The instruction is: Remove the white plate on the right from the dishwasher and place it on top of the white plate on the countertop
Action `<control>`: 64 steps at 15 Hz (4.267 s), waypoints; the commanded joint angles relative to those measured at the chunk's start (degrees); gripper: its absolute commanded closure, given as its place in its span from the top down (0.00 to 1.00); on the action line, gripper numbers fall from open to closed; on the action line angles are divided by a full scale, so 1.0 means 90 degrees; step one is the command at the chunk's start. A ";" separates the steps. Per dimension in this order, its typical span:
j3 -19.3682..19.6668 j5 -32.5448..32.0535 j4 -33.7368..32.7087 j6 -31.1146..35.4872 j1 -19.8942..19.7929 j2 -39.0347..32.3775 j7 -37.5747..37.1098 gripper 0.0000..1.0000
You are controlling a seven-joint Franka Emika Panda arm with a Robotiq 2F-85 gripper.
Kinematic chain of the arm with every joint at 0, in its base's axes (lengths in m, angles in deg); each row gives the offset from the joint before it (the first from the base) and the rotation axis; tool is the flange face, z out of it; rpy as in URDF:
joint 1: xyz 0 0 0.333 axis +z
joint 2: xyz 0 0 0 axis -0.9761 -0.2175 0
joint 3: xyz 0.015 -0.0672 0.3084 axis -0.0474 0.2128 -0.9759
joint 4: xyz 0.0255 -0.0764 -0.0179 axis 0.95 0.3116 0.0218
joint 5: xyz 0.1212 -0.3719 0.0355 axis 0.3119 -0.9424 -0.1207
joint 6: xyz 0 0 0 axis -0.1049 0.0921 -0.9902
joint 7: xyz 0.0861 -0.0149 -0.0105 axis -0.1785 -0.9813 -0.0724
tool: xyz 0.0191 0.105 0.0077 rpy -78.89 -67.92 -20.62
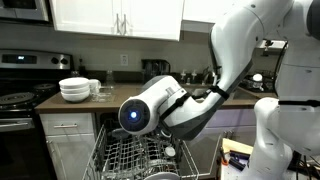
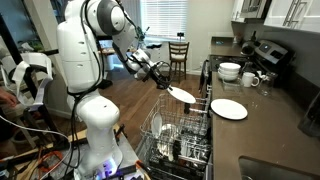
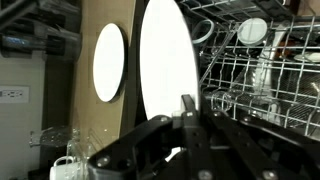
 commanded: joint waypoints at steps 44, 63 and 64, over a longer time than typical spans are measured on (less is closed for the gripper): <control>0.0163 -0.1552 0.0763 0.0035 -0.0248 0.0542 -0.1987 0.07; 0.0932 -0.2553 0.0559 0.1240 -0.0989 0.0578 -0.1241 0.02; 0.0966 -0.2601 0.0544 0.1298 -0.1010 0.0576 -0.1208 0.02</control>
